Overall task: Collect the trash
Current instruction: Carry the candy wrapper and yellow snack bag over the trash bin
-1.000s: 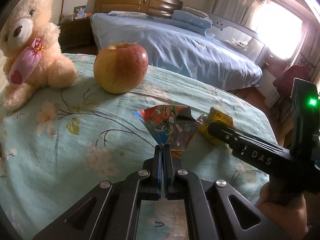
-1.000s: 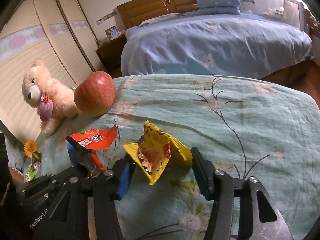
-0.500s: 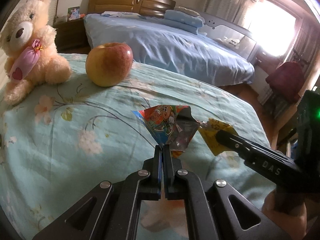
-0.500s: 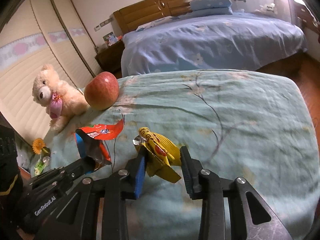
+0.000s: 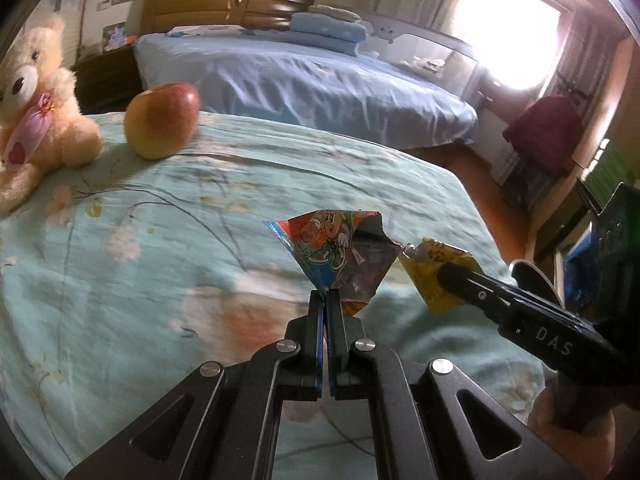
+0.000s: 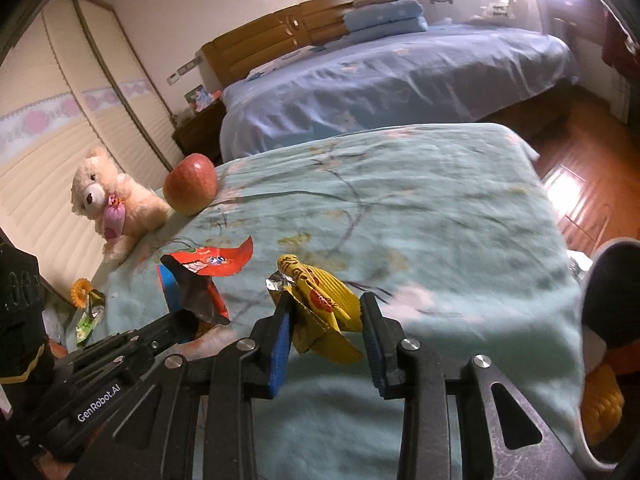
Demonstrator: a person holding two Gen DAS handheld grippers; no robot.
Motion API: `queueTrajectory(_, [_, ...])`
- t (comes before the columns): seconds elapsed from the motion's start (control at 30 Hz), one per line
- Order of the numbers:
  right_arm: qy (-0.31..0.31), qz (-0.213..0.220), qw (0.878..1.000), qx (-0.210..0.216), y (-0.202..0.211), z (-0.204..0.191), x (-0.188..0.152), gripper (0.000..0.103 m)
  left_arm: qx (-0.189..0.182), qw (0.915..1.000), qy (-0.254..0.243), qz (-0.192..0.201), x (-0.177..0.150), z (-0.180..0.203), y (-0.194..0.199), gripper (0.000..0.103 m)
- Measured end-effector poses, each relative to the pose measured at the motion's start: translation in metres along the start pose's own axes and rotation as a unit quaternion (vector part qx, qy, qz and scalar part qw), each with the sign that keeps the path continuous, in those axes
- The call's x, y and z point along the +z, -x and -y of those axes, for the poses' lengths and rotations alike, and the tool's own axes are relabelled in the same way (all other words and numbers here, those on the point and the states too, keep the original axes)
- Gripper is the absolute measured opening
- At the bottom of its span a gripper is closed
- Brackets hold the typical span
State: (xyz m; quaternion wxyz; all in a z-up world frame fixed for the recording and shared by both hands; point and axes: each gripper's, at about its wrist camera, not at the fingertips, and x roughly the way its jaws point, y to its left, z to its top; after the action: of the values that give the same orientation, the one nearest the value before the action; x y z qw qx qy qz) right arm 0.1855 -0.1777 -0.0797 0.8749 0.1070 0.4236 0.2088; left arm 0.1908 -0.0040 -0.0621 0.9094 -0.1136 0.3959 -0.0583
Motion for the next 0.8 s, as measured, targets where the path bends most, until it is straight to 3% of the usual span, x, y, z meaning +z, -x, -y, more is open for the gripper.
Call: queueTrajectory(0.8, [-0.052,0.061,0.996,-0.048,0.083,0.058,-0.033,0.033,-0.041,0.9958,-0.082,-0.010,-0.027,0.078,0.014,0.000])
